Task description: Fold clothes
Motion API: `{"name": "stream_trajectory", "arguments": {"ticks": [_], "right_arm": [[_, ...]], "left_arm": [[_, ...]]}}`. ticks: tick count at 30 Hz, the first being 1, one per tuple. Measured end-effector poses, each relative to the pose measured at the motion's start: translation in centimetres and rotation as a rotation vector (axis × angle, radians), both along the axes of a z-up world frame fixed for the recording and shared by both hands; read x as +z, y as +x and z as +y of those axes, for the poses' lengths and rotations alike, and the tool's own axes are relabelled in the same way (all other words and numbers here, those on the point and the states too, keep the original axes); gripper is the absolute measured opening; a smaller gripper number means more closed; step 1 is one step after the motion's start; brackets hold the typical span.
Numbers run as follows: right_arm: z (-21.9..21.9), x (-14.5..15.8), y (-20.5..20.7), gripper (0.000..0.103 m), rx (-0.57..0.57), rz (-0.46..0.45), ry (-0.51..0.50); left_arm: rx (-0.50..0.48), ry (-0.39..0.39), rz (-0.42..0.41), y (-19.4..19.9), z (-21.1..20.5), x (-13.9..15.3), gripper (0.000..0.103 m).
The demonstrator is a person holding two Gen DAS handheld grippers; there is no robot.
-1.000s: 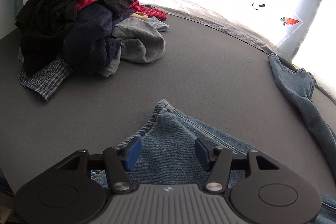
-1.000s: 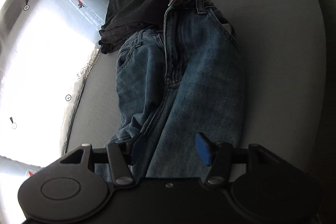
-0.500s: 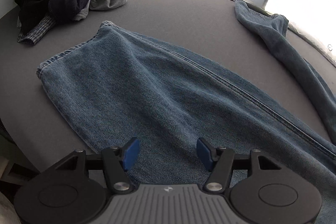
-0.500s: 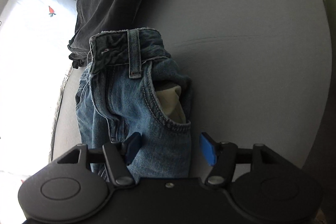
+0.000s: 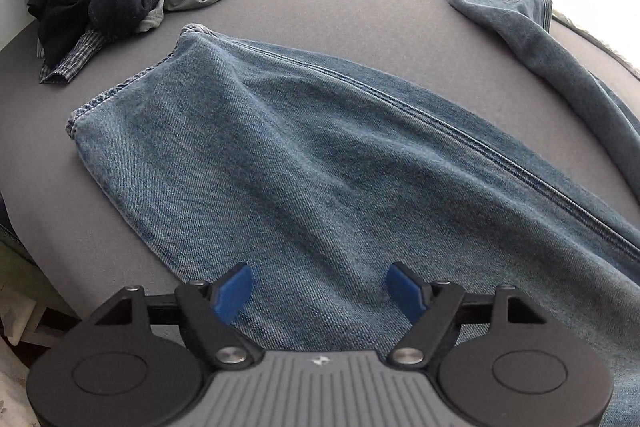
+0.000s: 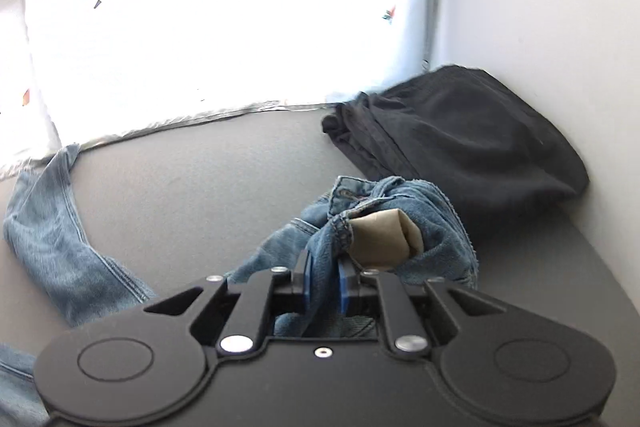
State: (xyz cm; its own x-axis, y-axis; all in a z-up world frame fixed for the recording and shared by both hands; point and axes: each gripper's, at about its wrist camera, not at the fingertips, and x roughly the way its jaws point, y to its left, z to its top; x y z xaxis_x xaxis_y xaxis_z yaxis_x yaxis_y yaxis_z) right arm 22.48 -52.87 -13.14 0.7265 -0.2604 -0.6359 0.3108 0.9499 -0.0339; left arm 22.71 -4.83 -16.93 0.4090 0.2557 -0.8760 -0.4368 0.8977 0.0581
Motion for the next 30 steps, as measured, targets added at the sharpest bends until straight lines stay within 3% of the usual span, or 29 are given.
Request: {"name": "stream_trajectory", "arguments": {"ticks": [1, 3, 7, 10, 13, 16, 21, 30], "right_arm": [[0.8, -0.7, 0.8, 0.036, 0.056, 0.016, 0.017], [1.0, -1.7, 1.4, 0.035, 0.066, 0.045, 0.133], [0.9, -1.5, -2.4, 0.039, 0.087, 0.002, 0.168], [-1.3, -0.4, -5.1, 0.039, -0.016, -0.067, 0.187], [-5.0, -0.6, -8.3, 0.039, -0.246, -0.119, 0.329], [-9.3, -2.8, -10.8, 0.041, -0.451, -0.084, 0.458], [-12.2, -8.0, -10.8, 0.044, -0.475, -0.054, 0.726], [-9.6, -5.9, -8.9, 0.045, -0.402, -0.158, 0.685]], "left_arm": [[0.003, -0.004, 0.005, 0.1, 0.1, -0.1, 0.082], [0.004, -0.013, 0.013, 0.3, 0.4, -0.2, 0.086], [0.007, -0.016, 0.017, 0.4, 0.6, -0.4, 0.09], [0.027, -0.01, 0.009, 0.4, 0.5, -0.6, 0.093], [0.045, -0.011, 0.007, 0.6, 0.6, -0.6, 0.095], [0.057, -0.014, 0.009, 0.9, 0.6, -0.7, 0.097], [0.06, -0.016, 0.014, 1.1, 0.7, -0.7, 0.1], [0.062, -0.013, 0.005, 0.9, 0.6, -0.7, 0.1]]}}
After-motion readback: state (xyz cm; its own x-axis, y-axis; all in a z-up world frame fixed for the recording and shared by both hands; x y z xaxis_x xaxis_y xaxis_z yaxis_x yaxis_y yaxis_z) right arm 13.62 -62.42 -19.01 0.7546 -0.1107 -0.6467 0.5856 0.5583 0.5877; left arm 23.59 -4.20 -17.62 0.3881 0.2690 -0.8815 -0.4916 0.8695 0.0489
